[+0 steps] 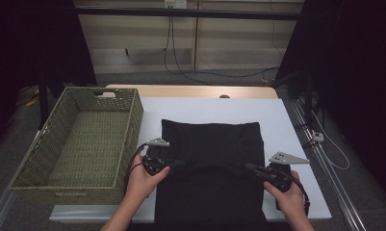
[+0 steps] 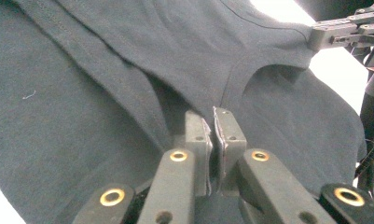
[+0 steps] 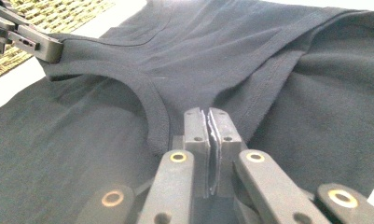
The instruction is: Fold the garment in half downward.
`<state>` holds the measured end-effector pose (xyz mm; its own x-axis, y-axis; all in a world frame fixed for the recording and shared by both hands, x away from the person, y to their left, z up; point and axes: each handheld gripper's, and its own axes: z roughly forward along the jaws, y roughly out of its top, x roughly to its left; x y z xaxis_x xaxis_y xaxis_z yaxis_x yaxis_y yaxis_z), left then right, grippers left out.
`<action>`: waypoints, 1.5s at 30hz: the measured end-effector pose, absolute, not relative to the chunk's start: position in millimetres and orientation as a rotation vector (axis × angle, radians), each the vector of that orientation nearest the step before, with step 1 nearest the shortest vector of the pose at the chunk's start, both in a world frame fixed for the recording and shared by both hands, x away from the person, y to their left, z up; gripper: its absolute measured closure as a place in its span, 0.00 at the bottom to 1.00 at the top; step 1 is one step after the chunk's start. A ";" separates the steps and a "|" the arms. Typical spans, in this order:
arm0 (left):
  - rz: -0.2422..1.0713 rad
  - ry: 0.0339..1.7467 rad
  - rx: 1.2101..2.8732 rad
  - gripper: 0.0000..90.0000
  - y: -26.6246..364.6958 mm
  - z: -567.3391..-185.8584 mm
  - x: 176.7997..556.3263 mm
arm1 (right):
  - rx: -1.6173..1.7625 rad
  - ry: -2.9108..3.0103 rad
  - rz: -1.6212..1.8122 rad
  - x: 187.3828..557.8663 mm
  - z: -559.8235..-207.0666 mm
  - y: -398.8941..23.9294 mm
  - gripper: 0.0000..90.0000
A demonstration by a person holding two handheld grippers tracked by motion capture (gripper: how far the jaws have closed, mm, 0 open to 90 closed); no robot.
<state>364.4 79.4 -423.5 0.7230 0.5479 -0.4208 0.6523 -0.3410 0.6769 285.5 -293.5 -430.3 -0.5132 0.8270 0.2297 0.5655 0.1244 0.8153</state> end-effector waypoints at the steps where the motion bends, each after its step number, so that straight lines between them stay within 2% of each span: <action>1: -0.145 0.913 2.026 0.96 79.4 -423.4 363.9 | 1.369 2.124 1.328 285.5 -430.3 -293.1 0.98; 45: -0.202 0.893 2.039 0.96 90.0 -423.1 342.7 | 1.314 2.157 1.344 252.0 -427.3 -290.8 0.97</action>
